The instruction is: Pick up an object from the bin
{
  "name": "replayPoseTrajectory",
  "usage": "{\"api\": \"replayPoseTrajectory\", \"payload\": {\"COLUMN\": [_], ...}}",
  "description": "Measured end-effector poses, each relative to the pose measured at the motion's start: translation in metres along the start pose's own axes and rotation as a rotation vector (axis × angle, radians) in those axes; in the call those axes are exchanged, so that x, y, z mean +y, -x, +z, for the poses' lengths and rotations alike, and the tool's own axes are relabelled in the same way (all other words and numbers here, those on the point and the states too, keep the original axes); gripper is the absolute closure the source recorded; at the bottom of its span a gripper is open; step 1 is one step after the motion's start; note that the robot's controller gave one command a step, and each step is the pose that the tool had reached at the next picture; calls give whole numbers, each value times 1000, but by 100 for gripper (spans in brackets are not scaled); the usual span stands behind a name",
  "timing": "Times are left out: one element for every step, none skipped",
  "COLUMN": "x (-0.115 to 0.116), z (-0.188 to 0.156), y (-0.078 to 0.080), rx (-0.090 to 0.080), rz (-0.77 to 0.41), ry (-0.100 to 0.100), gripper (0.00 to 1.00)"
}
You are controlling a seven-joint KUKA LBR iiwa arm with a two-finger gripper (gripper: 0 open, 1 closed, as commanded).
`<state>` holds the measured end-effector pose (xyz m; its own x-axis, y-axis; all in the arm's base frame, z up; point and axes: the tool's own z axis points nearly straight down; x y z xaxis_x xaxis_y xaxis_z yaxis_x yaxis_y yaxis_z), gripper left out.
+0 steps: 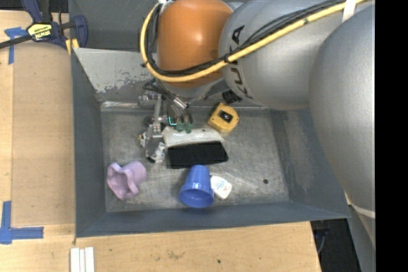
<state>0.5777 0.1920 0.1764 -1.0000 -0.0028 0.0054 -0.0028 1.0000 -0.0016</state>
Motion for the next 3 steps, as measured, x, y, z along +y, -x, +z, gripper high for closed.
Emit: {"api": "replayPoseTrajectory", "payload": {"x": [0,15,28], "z": [-5,13,21], "y": [2,-36,-59], "rx": [-8,-11,-4], "rz": [2,-63,-35], "ry": [3,2,2], "gripper": [0,0,0]}}
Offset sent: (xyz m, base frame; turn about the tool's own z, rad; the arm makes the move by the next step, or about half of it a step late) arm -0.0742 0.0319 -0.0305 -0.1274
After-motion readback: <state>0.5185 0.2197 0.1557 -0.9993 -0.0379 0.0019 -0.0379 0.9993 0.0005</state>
